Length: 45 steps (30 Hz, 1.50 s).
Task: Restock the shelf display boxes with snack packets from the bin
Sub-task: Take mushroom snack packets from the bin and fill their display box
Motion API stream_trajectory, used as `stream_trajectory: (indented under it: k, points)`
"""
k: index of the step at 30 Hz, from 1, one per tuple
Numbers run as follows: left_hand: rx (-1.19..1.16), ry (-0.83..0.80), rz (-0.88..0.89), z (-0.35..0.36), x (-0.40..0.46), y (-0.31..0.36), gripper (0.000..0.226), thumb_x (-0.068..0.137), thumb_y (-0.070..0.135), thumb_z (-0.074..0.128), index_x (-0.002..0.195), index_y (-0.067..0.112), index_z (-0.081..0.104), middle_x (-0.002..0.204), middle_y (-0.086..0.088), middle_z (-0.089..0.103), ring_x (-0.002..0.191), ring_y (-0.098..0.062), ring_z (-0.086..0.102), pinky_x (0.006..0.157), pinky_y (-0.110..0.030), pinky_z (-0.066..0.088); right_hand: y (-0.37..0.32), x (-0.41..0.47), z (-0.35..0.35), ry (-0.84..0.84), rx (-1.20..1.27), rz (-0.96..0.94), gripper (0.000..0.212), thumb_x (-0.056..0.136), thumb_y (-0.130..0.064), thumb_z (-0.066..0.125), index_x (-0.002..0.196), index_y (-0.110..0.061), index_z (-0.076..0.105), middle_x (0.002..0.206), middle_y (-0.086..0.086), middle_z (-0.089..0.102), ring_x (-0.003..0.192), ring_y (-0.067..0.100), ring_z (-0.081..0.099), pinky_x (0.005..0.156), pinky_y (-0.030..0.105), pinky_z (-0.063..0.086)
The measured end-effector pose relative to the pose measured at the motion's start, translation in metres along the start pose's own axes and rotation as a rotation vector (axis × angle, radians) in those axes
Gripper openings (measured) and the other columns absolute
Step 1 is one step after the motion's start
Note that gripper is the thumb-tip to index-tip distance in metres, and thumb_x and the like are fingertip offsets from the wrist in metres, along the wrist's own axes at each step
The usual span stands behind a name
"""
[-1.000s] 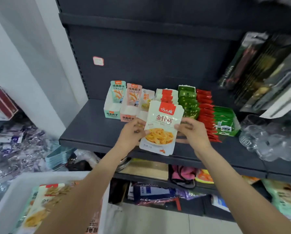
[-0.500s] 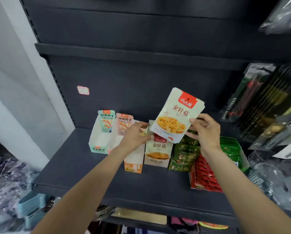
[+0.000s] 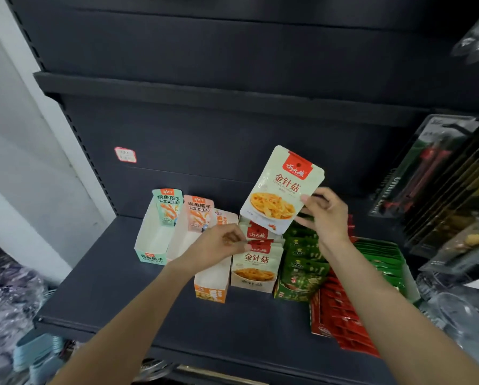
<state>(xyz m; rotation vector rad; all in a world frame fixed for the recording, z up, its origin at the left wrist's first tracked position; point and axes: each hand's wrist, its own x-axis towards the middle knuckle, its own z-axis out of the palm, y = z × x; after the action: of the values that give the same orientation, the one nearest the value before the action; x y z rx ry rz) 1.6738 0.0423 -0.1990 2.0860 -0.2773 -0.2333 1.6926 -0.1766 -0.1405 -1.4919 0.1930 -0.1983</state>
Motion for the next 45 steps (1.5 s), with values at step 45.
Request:
stream_trajectory:
  k: [45]
  points:
    - [0.367, 0.184, -0.011, -0.006, 0.030, 0.001, 0.020, 0.093, 0.018, 0.055, 0.112, 0.016, 0.064, 0.115, -0.003, 0.065, 0.102, -0.018, 0.062, 0.086, -0.030, 0.053, 0.053, 0.009, 0.005, -0.304, -0.951, -0.222, 0.015, 0.086, -0.019, 0.067, 0.099, -0.024, 0.073, 0.102, -0.007, 0.070, 0.093, 0.007, 0.063, 0.080, 0.036, 0.056]
